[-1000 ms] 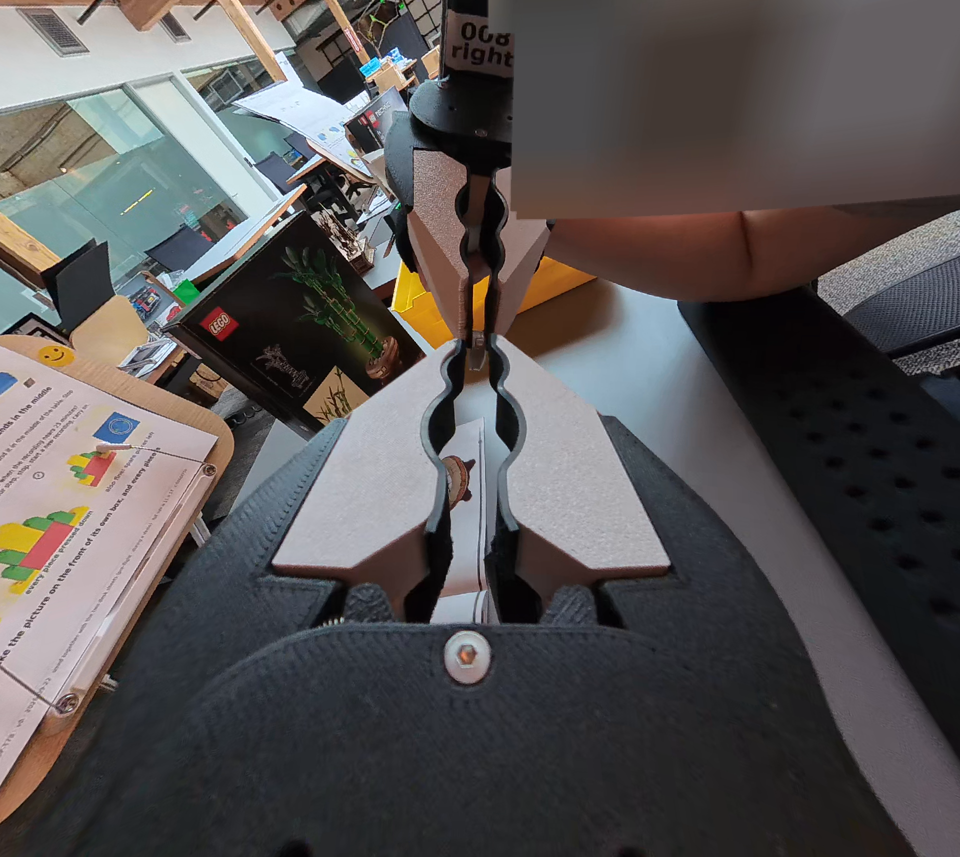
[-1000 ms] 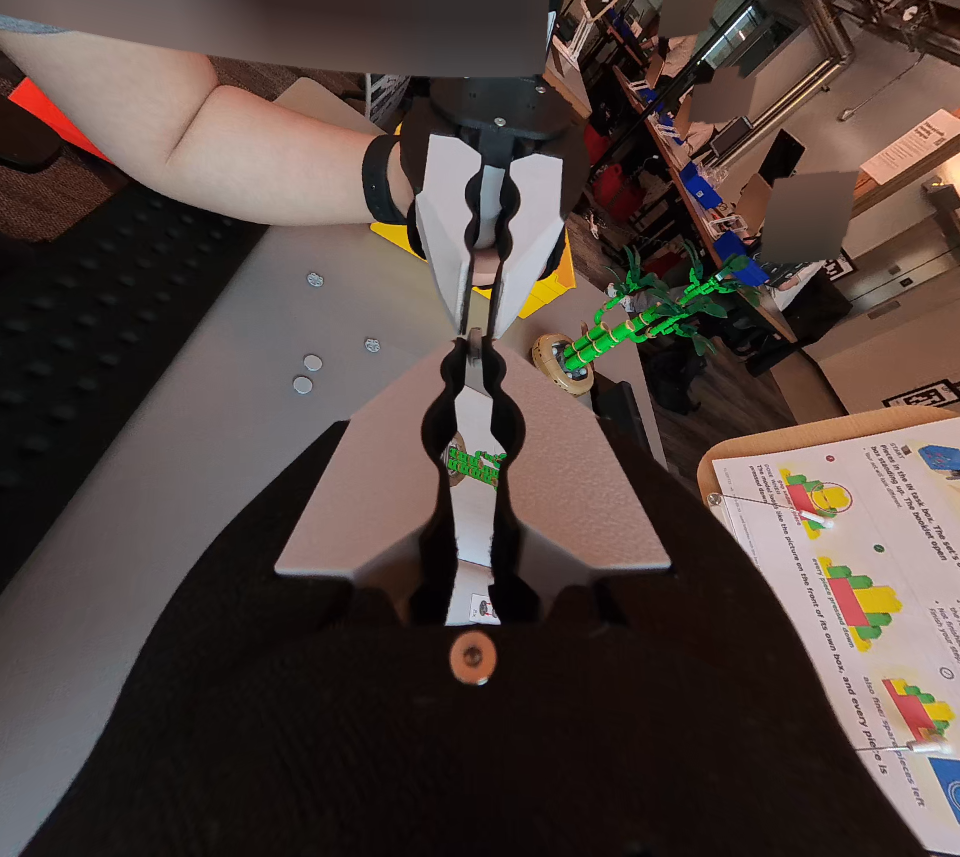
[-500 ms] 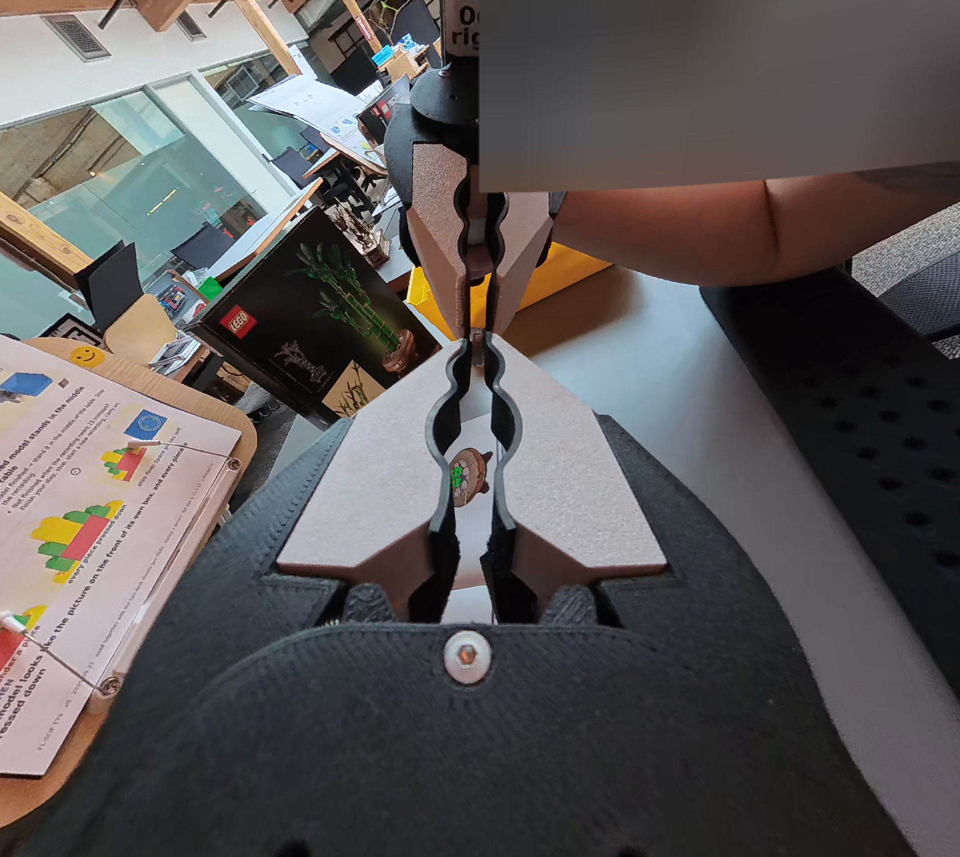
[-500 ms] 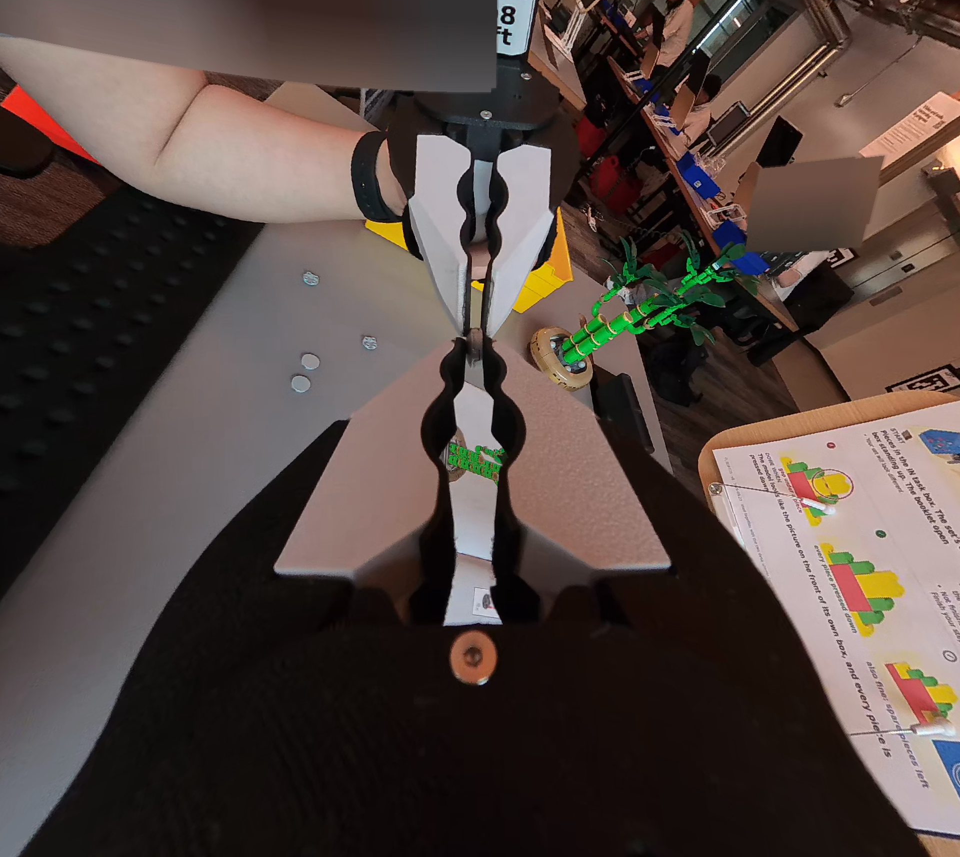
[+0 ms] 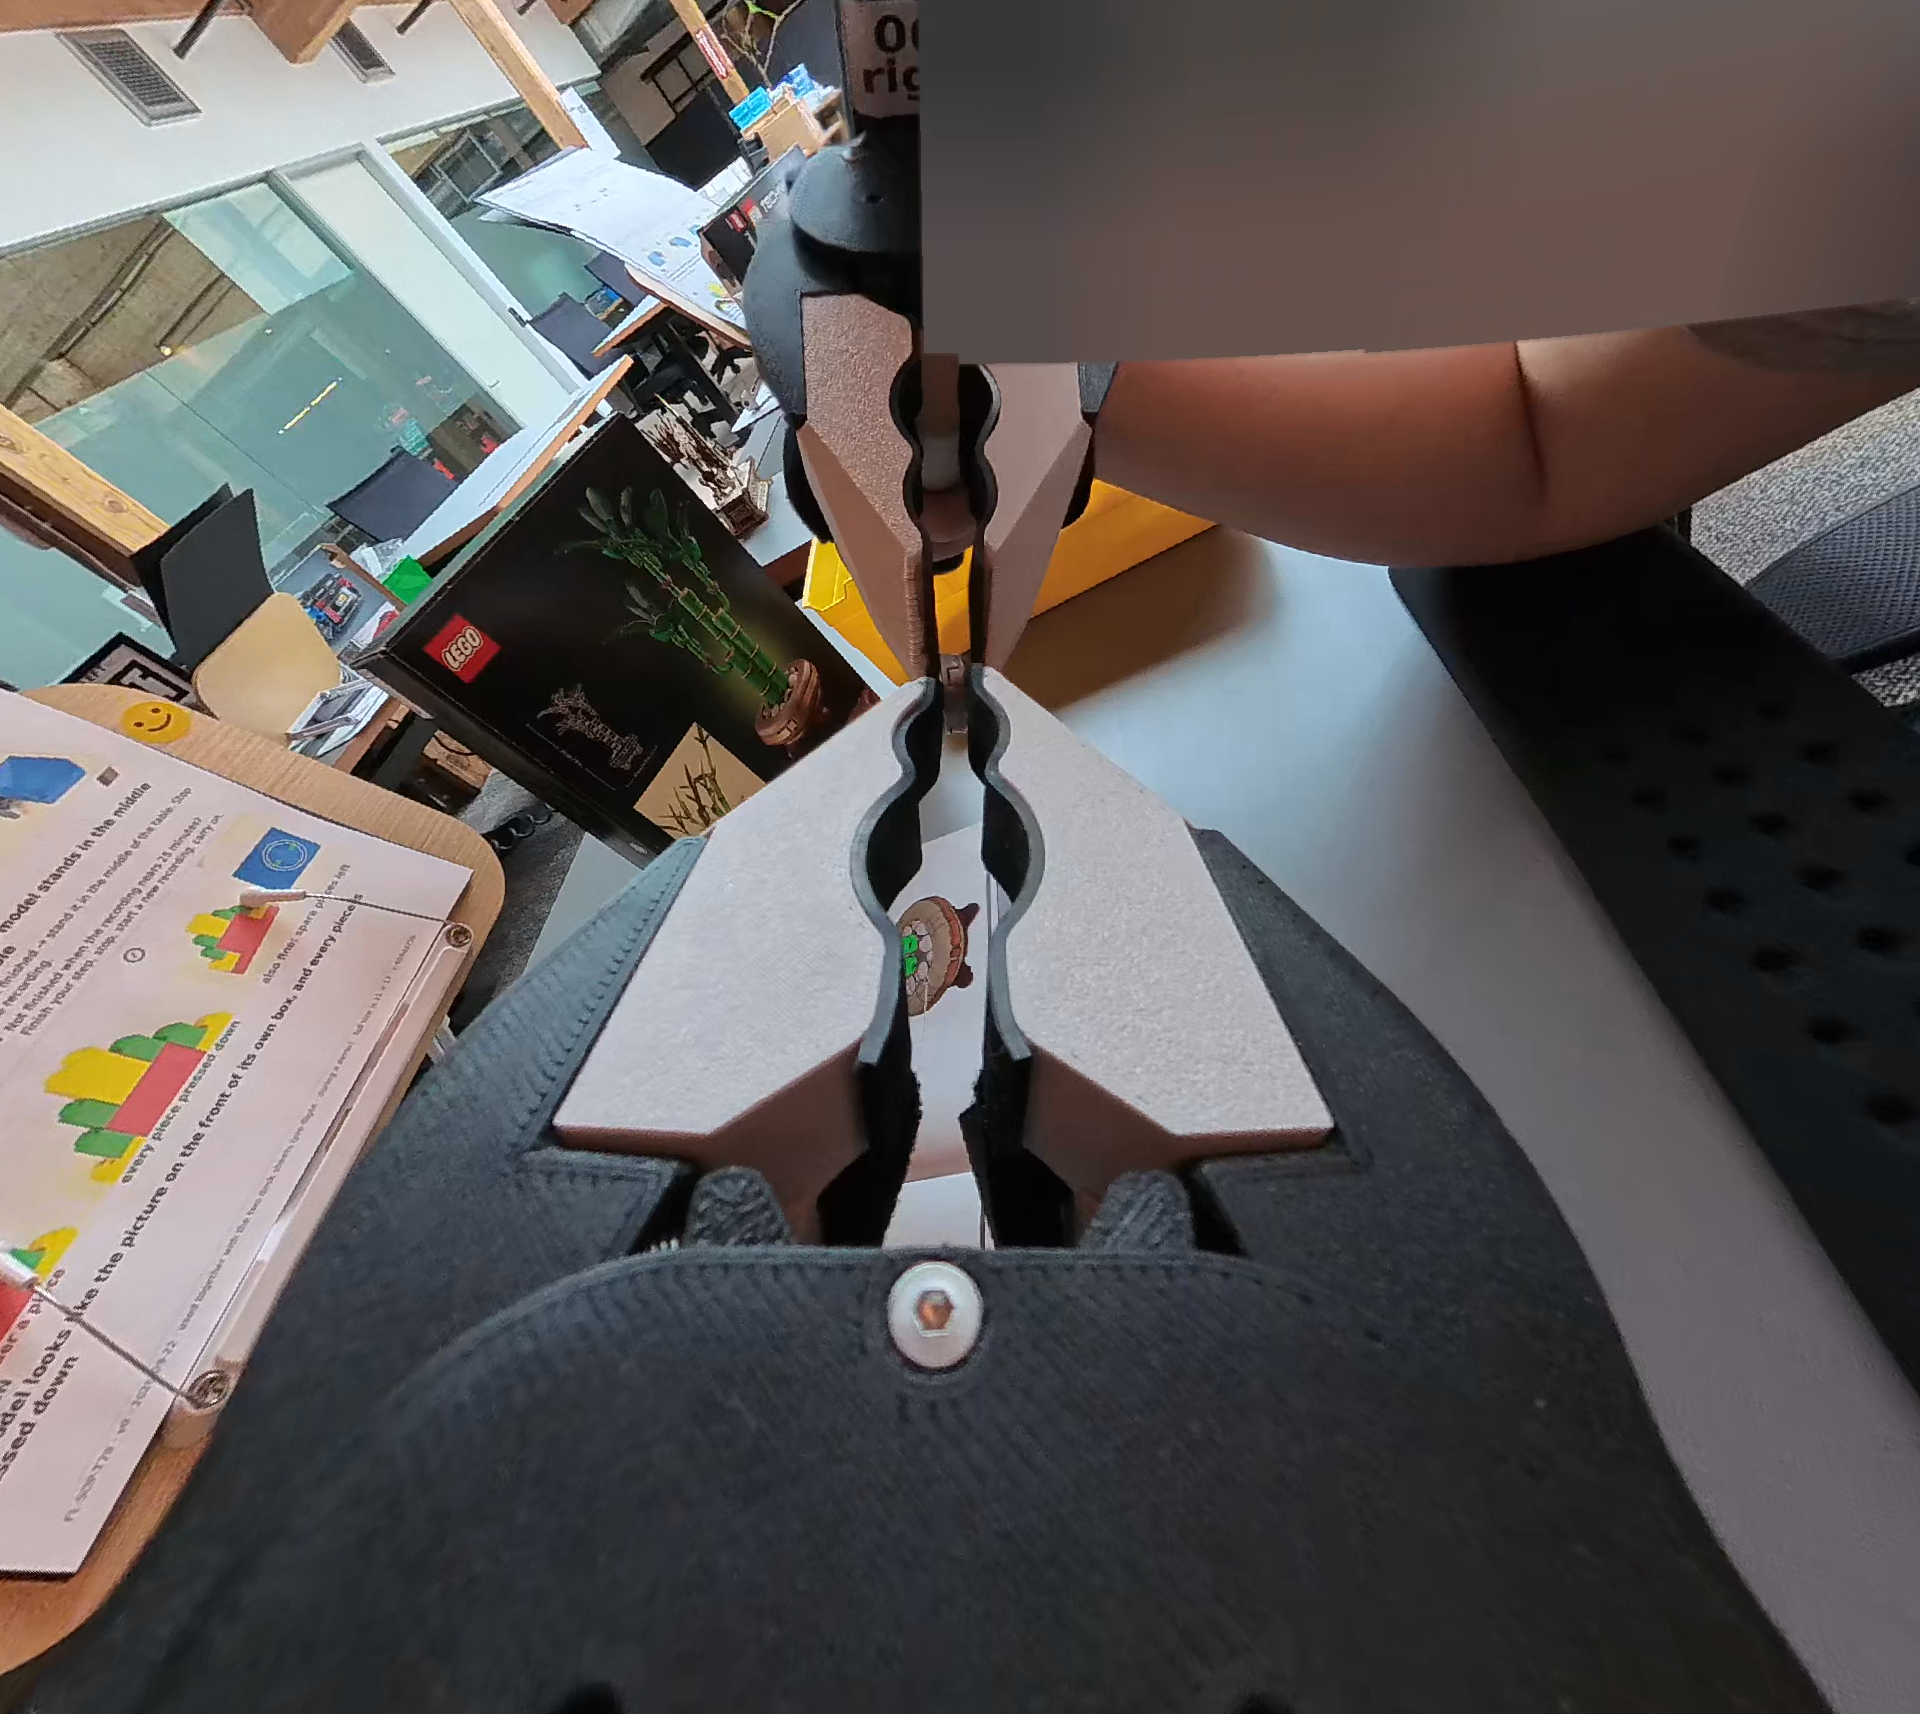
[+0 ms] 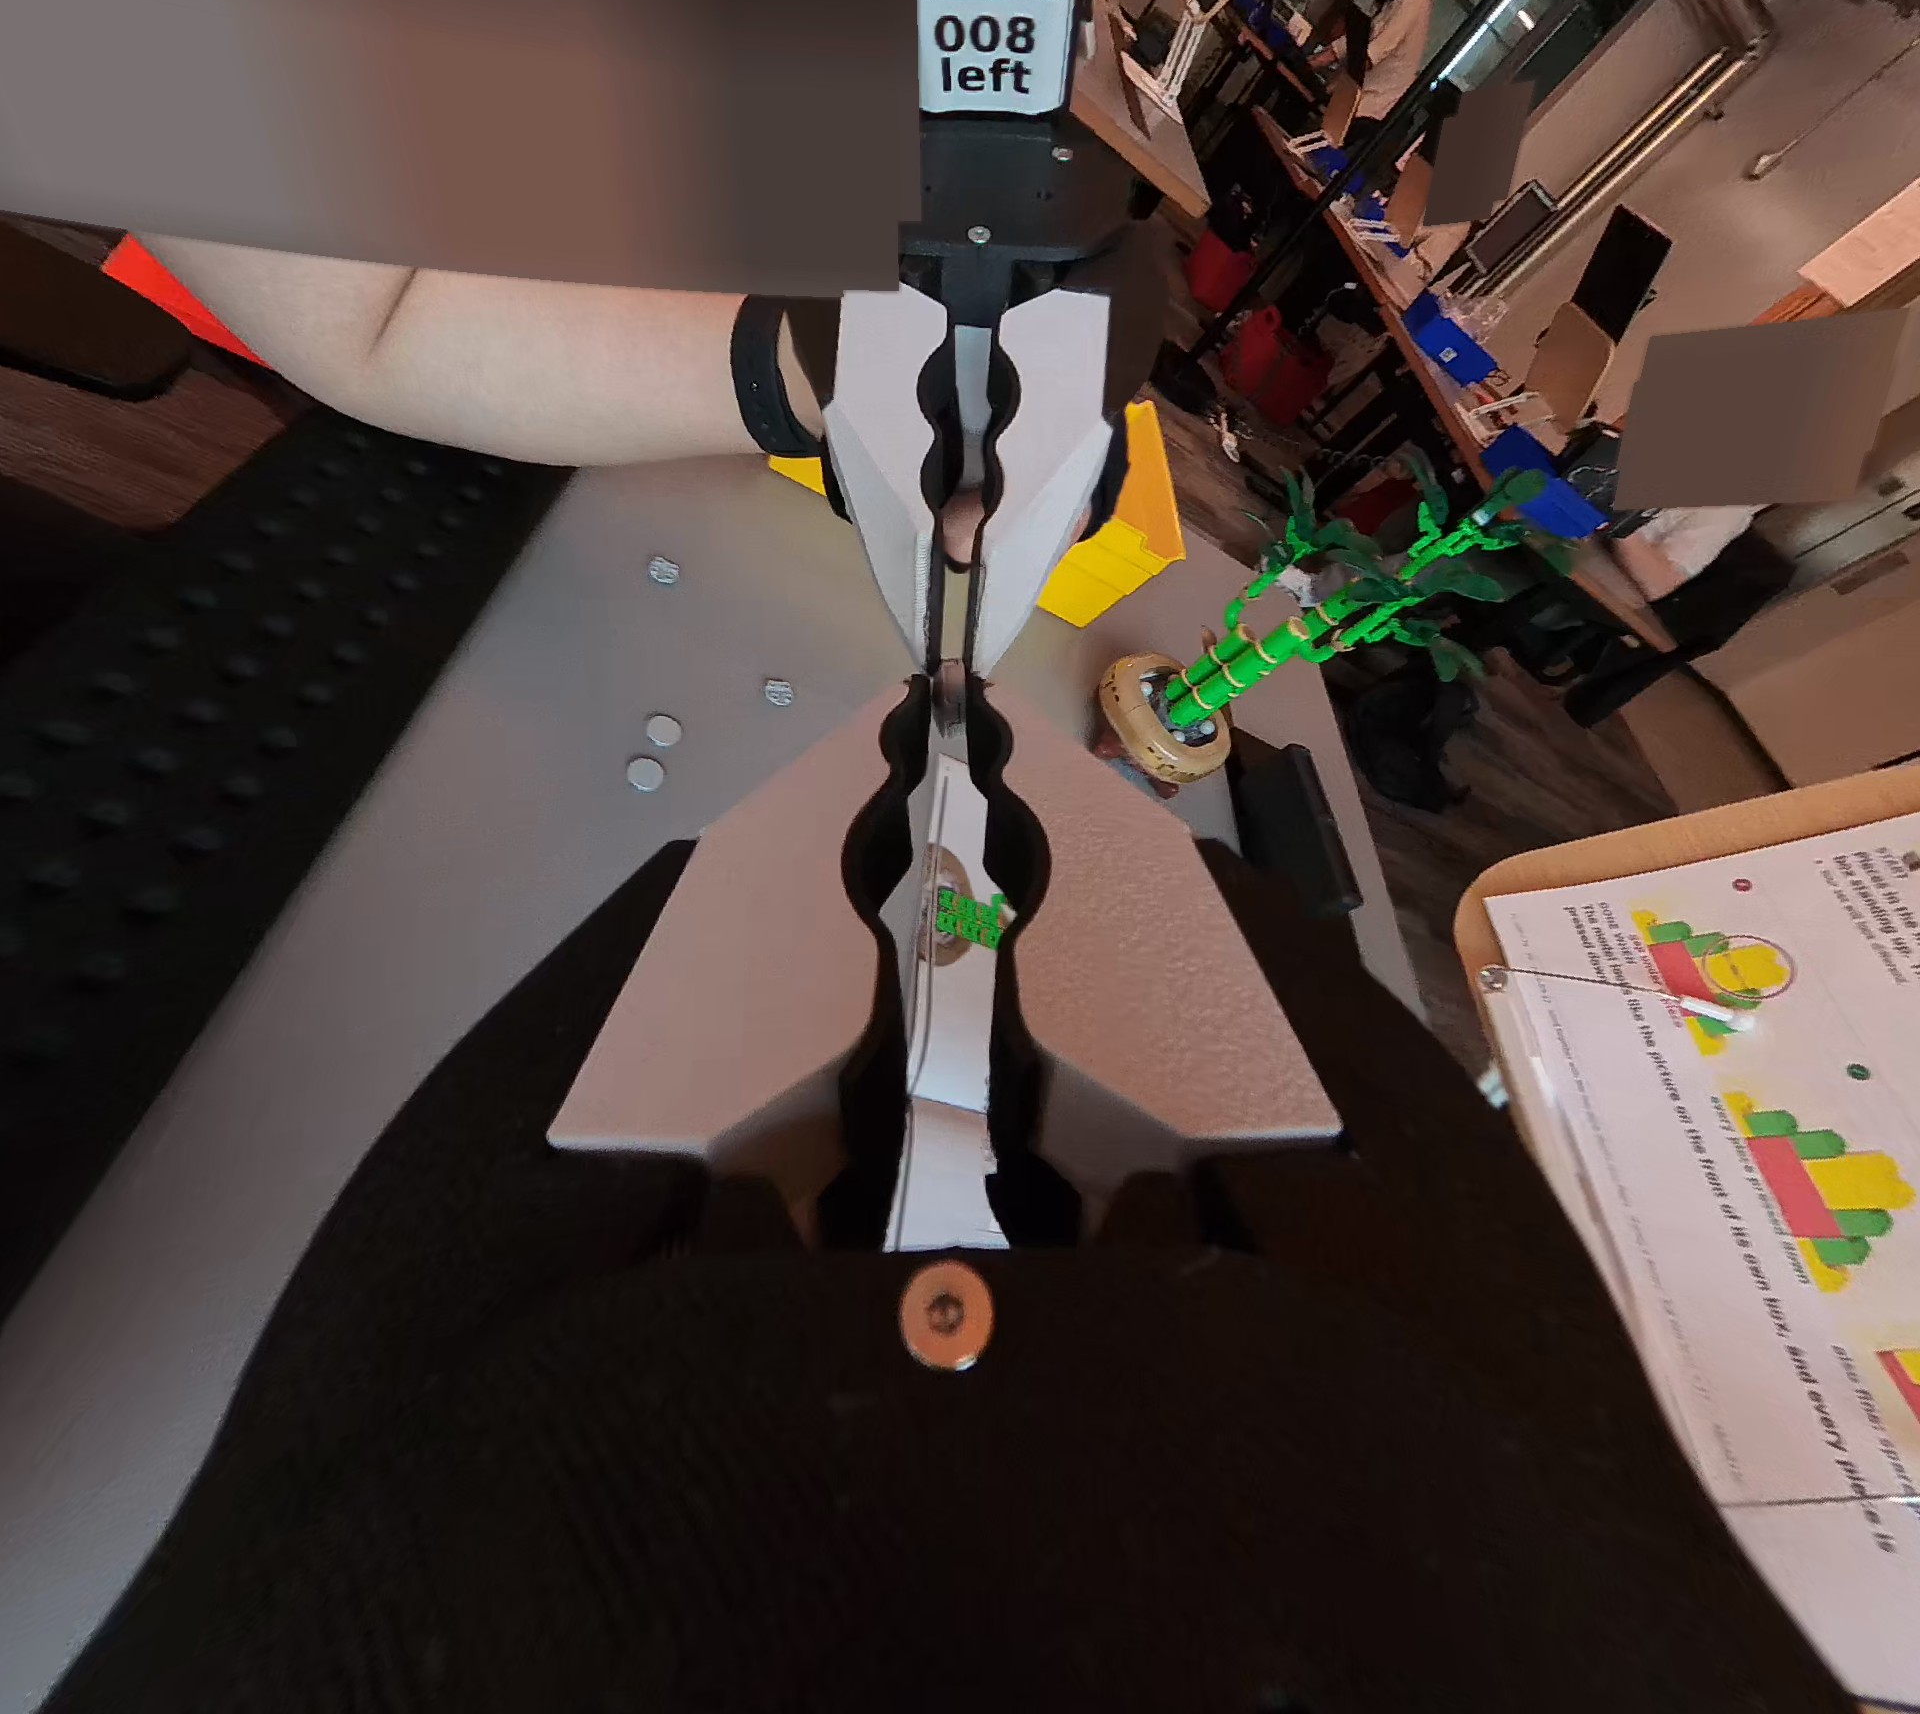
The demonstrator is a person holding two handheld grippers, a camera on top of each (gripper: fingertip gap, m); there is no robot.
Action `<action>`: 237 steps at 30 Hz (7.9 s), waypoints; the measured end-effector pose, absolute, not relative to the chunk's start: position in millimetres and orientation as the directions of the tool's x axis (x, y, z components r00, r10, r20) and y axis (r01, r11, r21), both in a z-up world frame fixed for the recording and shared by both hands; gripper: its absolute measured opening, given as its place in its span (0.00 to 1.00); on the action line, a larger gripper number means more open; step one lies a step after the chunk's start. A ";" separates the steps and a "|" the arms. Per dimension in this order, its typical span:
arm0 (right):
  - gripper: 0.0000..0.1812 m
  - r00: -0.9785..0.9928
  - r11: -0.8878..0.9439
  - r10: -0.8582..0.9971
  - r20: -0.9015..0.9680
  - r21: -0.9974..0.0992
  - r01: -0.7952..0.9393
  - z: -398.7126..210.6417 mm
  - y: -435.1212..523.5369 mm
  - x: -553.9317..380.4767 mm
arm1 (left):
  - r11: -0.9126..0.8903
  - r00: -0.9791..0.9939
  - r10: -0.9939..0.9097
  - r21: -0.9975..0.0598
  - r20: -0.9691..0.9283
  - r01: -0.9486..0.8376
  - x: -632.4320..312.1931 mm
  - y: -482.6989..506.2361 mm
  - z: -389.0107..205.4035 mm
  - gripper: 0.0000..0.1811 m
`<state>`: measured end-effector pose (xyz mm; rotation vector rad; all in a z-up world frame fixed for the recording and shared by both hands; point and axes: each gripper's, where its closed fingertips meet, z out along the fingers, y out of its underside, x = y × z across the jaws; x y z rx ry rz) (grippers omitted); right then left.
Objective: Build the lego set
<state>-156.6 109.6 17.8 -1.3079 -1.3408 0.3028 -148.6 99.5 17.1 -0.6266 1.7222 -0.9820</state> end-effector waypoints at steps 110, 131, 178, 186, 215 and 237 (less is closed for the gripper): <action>0.12 0.280 -0.200 0.957 0.074 -0.533 0.822 -216.5 163.5 -160.1 | -0.352 -0.060 -0.933 -0.934 0.356 -0.069 -171.5 206.4 59.7 0.01; 0.08 0.439 -0.303 0.898 -0.028 -0.764 0.570 -219.5 206.4 -314.0 | -0.377 -0.103 -0.922 -0.926 0.373 0.031 -197.0 208.2 89.6 0.03; 0.12 0.663 -0.151 0.698 0.271 -0.849 0.506 -50.5 252.3 -152.8 | -0.932 -0.238 -0.237 -0.289 0.942 -0.218 -117.6 220.1 -7.8 0.55; 0.18 0.609 0.026 0.722 0.327 -0.893 0.448 -13.3 230.7 -164.9 | -0.943 -0.248 -0.219 -0.270 0.944 -0.196 -122.8 230.8 -8.2 0.54; 0.13 0.125 -0.113 0.992 -0.023 -0.606 0.787 -213.7 142.9 -293.7 | -0.933 -0.252 -0.349 -0.361 0.903 -0.001 -170.8 276.3 23.4 0.54; 0.08 0.138 -0.067 0.989 0.058 -0.658 0.750 -182.6 152.9 -266.8 | -0.934 -0.258 -0.336 -0.356 0.906 -0.031 -164.8 271.6 19.5 0.54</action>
